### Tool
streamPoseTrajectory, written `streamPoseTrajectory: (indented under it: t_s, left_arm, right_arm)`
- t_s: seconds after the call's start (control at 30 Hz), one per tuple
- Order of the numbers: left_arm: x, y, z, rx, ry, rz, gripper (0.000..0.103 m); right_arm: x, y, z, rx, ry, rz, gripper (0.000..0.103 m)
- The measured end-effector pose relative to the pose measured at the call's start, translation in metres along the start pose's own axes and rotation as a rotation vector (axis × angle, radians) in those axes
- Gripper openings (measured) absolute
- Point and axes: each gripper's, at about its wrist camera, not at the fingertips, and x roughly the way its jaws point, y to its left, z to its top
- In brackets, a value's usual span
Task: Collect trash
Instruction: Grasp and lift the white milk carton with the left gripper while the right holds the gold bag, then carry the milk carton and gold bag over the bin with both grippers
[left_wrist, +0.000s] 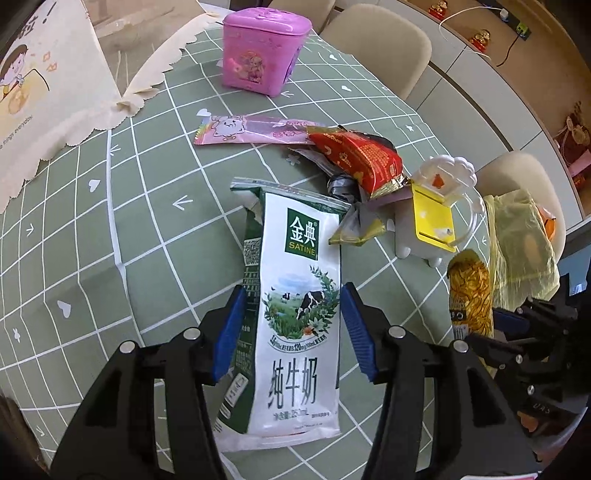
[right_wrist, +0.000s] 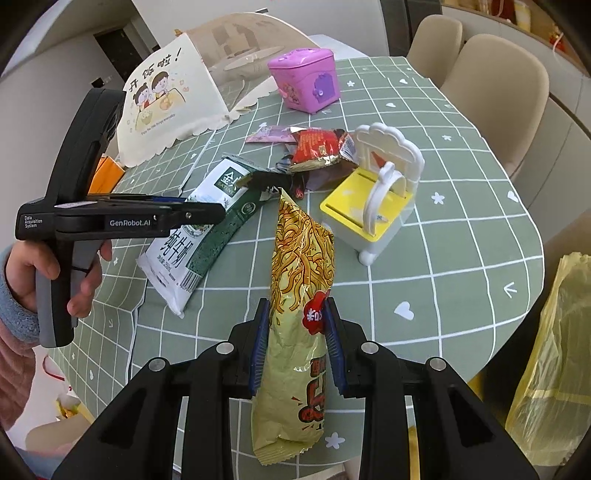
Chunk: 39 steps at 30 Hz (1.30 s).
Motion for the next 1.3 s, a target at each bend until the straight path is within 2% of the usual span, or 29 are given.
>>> streamPoseTrajectory:
  t_s: [0.17,0.37,0.57,0.67,0.73,0.87,0.97,1.17,1.23,1.3]
  left_arm:
    - [0.001,-0.008,0.001,0.009,0.003,0.023,0.050]
    - [0.004,-0.016,-0.004,0.027,0.042,-0.015,0.050]
    - [0.010,-0.010,-0.009,-0.054,0.042,-0.010,0.050]
    - [0.010,-0.011,-0.009,-0.060,0.043,0.009,0.050]
    - [0.007,-0.011,-0.009,-0.075,0.035,0.020,0.046]
    - [-0.011,-0.012,-0.011,-0.116,-0.010,0.031,0.046]
    - [-0.039,-0.013,-0.017,-0.165,-0.096,0.028,0.046]
    - [-0.086,-0.028,-0.024,-0.200,-0.240,0.004,0.046]
    - [-0.097,-0.036,-0.025,-0.202,-0.270,0.001,0.046]
    - [-0.098,-0.041,-0.023,-0.204,-0.266,0.009,0.046]
  right_arm:
    - [0.002,0.002,-0.002,-0.008,0.008,0.000,0.028]
    - [-0.001,0.000,-0.003,-0.003,0.002,0.004,0.028]
    - [0.000,-0.006,-0.008,0.008,0.005,0.008,0.028]
    - [0.001,-0.009,-0.010,0.016,0.007,0.009,0.028]
    - [0.001,-0.010,-0.010,0.019,0.006,0.009,0.028]
    - [-0.009,-0.010,-0.010,0.022,-0.023,0.020,0.028]
    - [-0.022,-0.011,-0.009,0.016,-0.049,0.026,0.028]
    - [-0.063,-0.013,0.002,-0.024,-0.131,0.037,0.028]
    - [-0.077,-0.014,0.006,-0.047,-0.162,0.039,0.028]
    - [-0.086,-0.017,0.009,-0.069,-0.174,0.034,0.028]
